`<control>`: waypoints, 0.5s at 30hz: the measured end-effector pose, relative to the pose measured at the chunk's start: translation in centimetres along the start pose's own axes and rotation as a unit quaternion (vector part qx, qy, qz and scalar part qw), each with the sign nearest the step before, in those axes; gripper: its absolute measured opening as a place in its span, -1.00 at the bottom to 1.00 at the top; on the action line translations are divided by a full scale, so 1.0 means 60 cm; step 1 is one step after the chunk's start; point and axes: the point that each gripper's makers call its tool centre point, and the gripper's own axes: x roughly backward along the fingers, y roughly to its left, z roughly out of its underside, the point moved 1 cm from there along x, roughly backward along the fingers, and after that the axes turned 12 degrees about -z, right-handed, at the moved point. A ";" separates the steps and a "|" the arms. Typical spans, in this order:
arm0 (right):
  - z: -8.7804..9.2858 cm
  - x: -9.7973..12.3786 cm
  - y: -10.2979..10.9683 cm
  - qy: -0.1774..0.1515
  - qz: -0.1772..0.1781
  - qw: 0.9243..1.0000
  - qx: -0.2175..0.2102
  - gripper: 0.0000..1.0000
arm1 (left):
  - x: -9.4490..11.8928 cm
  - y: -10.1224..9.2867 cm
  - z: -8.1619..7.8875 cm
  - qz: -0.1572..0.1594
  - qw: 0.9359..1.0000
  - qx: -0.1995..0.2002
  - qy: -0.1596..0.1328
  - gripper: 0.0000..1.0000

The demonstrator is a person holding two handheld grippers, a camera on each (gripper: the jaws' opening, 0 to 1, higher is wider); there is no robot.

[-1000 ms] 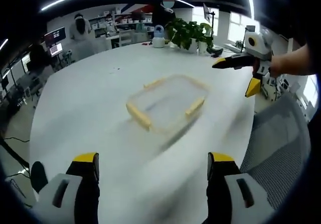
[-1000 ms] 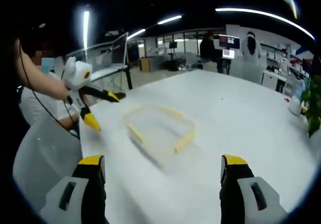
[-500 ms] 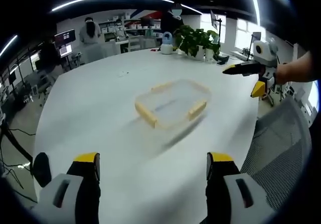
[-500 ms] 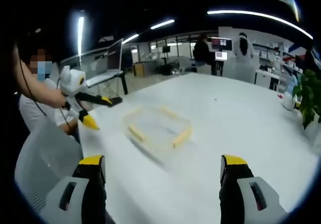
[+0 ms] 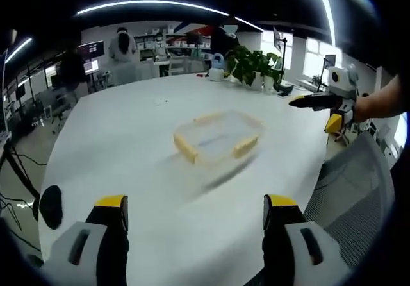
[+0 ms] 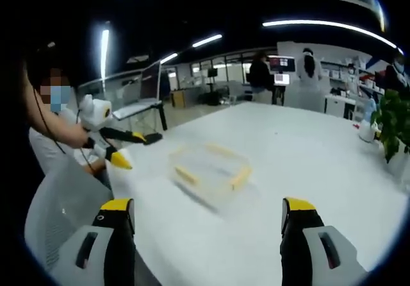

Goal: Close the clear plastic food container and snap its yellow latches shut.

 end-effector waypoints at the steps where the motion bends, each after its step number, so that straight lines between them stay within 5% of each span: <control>1: 0.000 0.001 0.002 -0.002 0.000 1.000 -0.002 0.92 | 0.003 -0.001 -0.001 0.002 1.000 0.002 -0.005 0.74; 15: 0.007 0.012 0.022 -0.042 0.008 0.999 -0.024 0.95 | 0.030 -0.013 0.010 0.010 0.999 -0.005 -0.043 0.70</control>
